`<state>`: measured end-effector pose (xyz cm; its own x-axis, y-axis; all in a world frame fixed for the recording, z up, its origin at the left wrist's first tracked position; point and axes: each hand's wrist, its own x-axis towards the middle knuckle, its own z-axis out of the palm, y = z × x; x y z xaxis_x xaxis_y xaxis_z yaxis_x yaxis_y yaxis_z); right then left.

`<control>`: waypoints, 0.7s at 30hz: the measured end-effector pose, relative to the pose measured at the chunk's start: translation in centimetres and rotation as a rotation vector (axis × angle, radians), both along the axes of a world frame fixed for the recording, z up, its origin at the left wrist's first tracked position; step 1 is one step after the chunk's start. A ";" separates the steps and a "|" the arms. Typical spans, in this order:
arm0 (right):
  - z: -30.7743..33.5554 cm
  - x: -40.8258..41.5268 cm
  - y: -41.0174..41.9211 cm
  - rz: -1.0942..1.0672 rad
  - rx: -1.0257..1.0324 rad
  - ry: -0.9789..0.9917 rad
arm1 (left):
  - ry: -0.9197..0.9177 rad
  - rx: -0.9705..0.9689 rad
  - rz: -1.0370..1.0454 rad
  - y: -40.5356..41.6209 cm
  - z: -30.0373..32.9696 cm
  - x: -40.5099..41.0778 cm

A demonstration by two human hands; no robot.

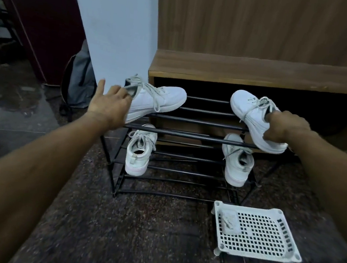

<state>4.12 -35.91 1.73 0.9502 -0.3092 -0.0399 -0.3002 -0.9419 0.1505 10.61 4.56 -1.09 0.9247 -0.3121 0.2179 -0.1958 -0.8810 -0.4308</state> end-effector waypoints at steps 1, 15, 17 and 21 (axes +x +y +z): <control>0.1 0.1 0.1 -0.004 0.011 -0.007 | 0.003 0.023 0.007 -0.3 0.3 0.3; 1.7 -3.2 4.1 0.110 0.138 -0.239 | -0.032 0.054 -0.192 -3.1 3.8 -5.1; 2.3 -4.5 5.3 0.147 0.141 -0.250 | -0.031 0.047 -0.209 -3.5 4.5 -6.5; 3.3 -7.2 7.6 0.226 0.129 -0.249 | -0.028 0.008 -0.263 -4.5 5.7 -9.9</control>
<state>-3.03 -28.31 5.03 0.9794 -0.0980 0.1764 -0.0950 -0.9952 -0.0255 0.69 0.06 4.63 0.8053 -0.5424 0.2393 -0.4052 -0.7982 -0.4458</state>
